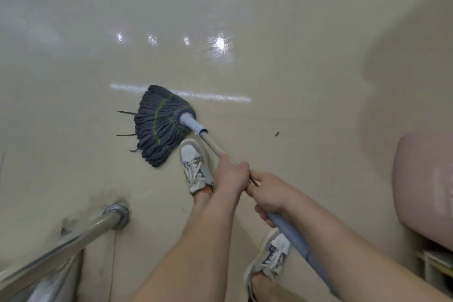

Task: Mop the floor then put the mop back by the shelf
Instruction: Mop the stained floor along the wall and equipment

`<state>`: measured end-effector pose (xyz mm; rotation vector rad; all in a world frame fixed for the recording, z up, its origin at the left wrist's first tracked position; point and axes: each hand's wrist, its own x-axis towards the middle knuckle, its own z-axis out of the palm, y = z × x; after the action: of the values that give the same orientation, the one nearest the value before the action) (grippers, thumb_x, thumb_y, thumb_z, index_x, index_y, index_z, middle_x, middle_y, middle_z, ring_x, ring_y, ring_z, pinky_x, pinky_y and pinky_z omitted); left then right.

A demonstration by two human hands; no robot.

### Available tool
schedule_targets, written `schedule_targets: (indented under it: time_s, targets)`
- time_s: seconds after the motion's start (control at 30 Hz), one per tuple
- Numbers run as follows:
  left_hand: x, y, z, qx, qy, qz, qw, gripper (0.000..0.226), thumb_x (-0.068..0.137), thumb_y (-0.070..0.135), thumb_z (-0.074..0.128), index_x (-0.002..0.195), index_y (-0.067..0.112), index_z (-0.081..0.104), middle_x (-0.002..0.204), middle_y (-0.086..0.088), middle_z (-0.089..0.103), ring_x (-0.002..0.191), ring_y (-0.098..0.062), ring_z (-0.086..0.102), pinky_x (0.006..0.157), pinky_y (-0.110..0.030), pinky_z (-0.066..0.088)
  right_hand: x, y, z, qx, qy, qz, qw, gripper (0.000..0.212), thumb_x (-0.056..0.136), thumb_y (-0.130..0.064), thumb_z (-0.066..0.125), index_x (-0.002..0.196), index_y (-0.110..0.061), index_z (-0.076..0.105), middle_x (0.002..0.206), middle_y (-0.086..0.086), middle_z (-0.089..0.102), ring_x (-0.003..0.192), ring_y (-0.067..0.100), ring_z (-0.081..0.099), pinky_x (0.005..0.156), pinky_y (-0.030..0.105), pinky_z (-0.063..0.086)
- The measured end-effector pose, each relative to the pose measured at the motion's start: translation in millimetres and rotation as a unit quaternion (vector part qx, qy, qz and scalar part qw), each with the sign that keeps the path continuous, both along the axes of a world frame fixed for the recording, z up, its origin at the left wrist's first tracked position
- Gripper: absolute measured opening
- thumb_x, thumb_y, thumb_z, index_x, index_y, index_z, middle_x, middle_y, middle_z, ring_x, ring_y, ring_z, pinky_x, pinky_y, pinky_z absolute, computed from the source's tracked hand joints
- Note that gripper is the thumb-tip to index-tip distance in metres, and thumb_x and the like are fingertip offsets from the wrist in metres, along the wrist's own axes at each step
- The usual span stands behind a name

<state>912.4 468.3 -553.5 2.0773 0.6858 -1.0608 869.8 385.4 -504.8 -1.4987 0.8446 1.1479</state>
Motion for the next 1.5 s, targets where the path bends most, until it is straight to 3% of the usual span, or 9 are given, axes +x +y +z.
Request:
schedule_targets:
  time_s: [0.37, 0.67, 0.87, 0.93, 1.07, 1.17, 1.27, 1.4, 1.5]
  targets:
    - [-154.4, -153.3, 38.6, -0.089, 0.099, -0.24, 0.962, 0.06, 0.087, 0.022, 0.052, 0.142, 0.004, 0.034, 0.123, -0.02, 0.062, 0.115, -0.037, 0.059, 0.092, -0.038, 0.049, -175.3, -110.3, 59.7, -0.081, 0.073, -0.251, 0.962, 0.021, 0.103, -0.027, 0.036, 0.104, -0.025, 0.056, 0.05, 0.008, 0.04, 0.031, 0.015, 0.036, 0.038, 0.017, 0.036]
    - [-166.5, -29.5, 28.9, -0.061, 0.07, -0.118, 0.989, 0.048, 0.085, 0.025, 0.055, 0.129, 0.008, 0.05, 0.125, -0.017, 0.064, 0.115, -0.034, 0.06, 0.097, -0.037, 0.05, -171.4, 2.5, 55.1, -0.076, 0.026, -0.087, 0.993, 0.025, 0.095, -0.009, 0.027, 0.102, -0.016, 0.049, 0.044, 0.011, 0.044, 0.026, 0.016, 0.039, 0.033, 0.019, 0.038]
    - [-184.1, 115.5, 21.5, -0.008, 0.039, -0.054, 0.998, 0.034, 0.085, 0.024, 0.055, 0.114, 0.007, 0.059, 0.115, -0.016, 0.068, 0.108, -0.035, 0.063, 0.09, -0.035, 0.049, -170.6, 128.6, 41.9, -0.038, 0.049, 0.118, 0.991, 0.041, 0.087, -0.008, 0.039, 0.127, -0.016, 0.036, 0.08, 0.016, 0.058, 0.06, 0.026, 0.057, 0.05, 0.034, 0.052]
    - [-193.0, 150.7, 18.7, 0.005, 0.031, -0.016, 0.999, 0.018, 0.084, 0.023, 0.056, 0.093, 0.008, 0.059, 0.102, -0.018, 0.07, 0.099, -0.036, 0.064, 0.084, -0.038, 0.05, -170.1, 155.7, 38.9, -0.039, 0.055, 0.207, 0.976, 0.053, 0.088, -0.009, 0.043, 0.139, -0.014, 0.03, 0.097, 0.019, 0.058, 0.069, 0.026, 0.052, 0.05, 0.032, 0.041]
    - [-210.0, 179.4, 12.8, 0.008, 0.046, 0.09, 0.995, 0.014, 0.081, 0.021, 0.055, 0.071, 0.013, 0.049, 0.077, -0.012, 0.059, 0.079, -0.032, 0.06, 0.078, -0.043, 0.053, -165.7, 177.6, 47.7, -0.055, 0.044, 0.35, 0.934, 0.065, 0.09, -0.001, 0.046, 0.149, -0.013, 0.021, 0.113, 0.019, 0.058, 0.056, 0.024, 0.041, 0.048, 0.031, 0.035]
    - [-225.4, 179.7, 7.0, -0.006, 0.071, 0.131, 0.989, 0.02, 0.068, 0.028, 0.053, 0.079, 0.012, 0.057, 0.092, -0.019, 0.069, 0.092, -0.037, 0.068, 0.084, -0.048, 0.056, -172.3, 174.4, 55.5, -0.067, 0.022, 0.414, 0.907, 0.064, 0.094, -0.007, 0.046, 0.152, -0.013, 0.018, 0.136, 0.014, 0.051, 0.05, 0.016, 0.027, 0.049, 0.029, 0.033]
    - [-237.3, 160.7, -0.2, -0.009, 0.074, 0.134, 0.988, 0.014, 0.069, 0.024, 0.053, 0.075, 0.011, 0.055, 0.095, -0.024, 0.07, 0.089, -0.038, 0.069, 0.076, -0.047, 0.057, -186.3, 152.8, 51.0, -0.083, 0.01, 0.435, 0.896, 0.06, 0.093, -0.007, 0.045, 0.149, -0.016, 0.025, 0.117, 0.013, 0.058, 0.049, 0.017, 0.037, 0.044, 0.029, 0.033]
    - [-247.1, 96.8, 2.7, -0.072, 0.072, 0.151, 0.983, 0.008, 0.078, 0.011, 0.052, 0.073, 0.005, 0.052, 0.077, -0.016, 0.055, 0.067, -0.027, 0.054, 0.042, -0.023, 0.043, -206.6, 87.4, 48.0, -0.129, -0.025, 0.43, 0.893, 0.051, 0.091, -0.007, 0.04, 0.14, -0.02, 0.039, 0.082, 0.004, 0.05, 0.046, 0.014, 0.048, 0.036, 0.025, 0.035]
    - [-270.7, 26.0, -5.4, -0.118, 0.085, 0.132, 0.981, 0.043, 0.067, 0.018, 0.051, 0.1, -0.008, 0.059, 0.084, -0.02, 0.058, 0.067, -0.03, 0.055, 0.039, -0.023, 0.048, -237.7, 21.6, 46.4, -0.181, -0.029, 0.409, 0.894, 0.045, 0.094, -0.016, 0.04, 0.138, -0.025, 0.041, 0.072, 0.001, 0.043, 0.046, 0.015, 0.05, 0.035, 0.026, 0.033]
